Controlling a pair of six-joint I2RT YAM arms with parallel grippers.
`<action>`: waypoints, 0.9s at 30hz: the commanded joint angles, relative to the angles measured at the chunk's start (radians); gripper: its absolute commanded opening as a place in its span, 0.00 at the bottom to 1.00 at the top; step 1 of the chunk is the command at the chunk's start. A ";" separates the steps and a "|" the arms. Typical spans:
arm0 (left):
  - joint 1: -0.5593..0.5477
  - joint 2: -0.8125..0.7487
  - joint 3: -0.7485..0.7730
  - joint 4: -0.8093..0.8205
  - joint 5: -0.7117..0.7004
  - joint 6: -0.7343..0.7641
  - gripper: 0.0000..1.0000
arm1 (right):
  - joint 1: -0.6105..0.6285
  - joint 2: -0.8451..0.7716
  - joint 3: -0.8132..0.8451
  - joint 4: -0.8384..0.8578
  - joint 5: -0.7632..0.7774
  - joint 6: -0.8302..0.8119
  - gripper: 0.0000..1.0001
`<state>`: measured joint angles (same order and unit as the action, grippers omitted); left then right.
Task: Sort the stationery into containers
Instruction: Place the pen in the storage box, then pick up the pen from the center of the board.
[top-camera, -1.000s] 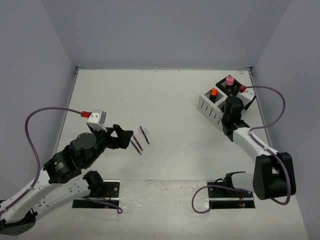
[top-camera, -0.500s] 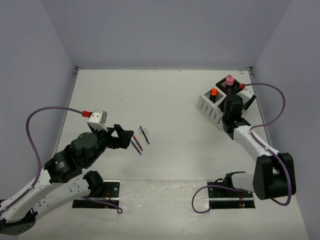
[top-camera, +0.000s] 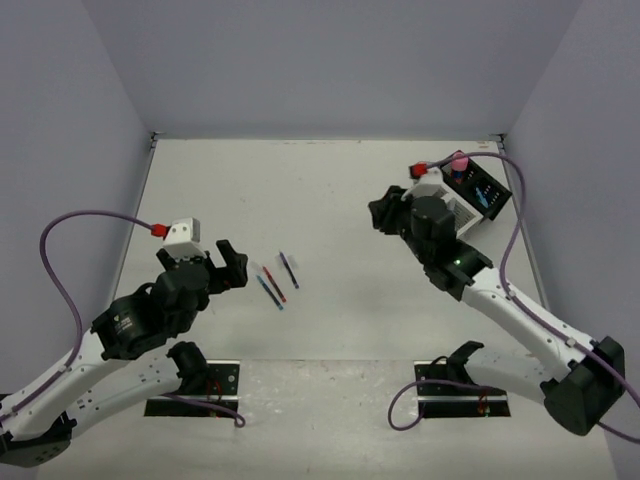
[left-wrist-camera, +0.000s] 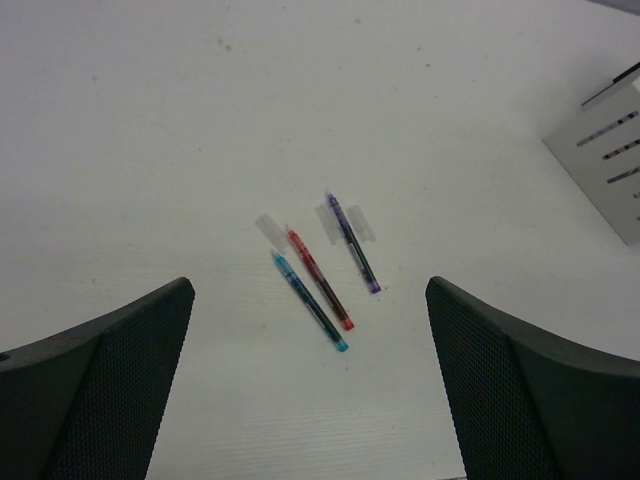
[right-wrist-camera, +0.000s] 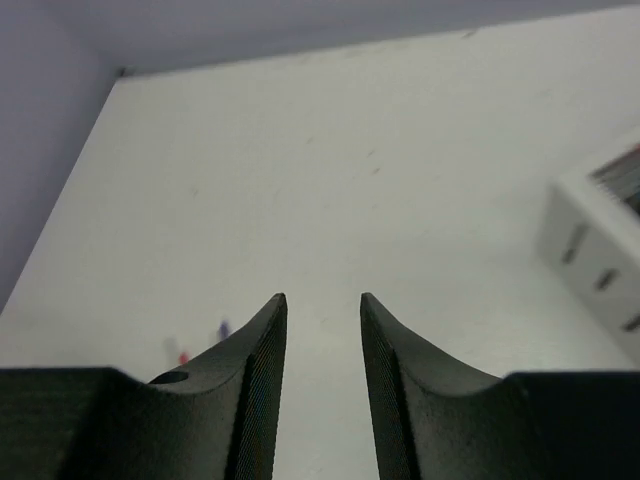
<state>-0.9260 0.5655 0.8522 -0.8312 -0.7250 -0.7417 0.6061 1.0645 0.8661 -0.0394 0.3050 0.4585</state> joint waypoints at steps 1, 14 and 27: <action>-0.002 -0.013 0.040 -0.029 -0.121 -0.030 1.00 | 0.186 0.344 0.104 -0.148 -0.222 0.028 0.38; 0.000 0.034 0.010 -0.018 -0.113 -0.017 1.00 | 0.388 0.896 0.615 -0.419 -0.127 -0.001 0.19; -0.001 0.014 0.005 -0.003 -0.091 -0.005 1.00 | 0.399 1.018 0.750 -0.481 -0.116 -0.011 0.20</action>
<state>-0.9260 0.5908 0.8600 -0.8622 -0.8060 -0.7559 0.9951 2.0644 1.5480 -0.4810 0.1662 0.4526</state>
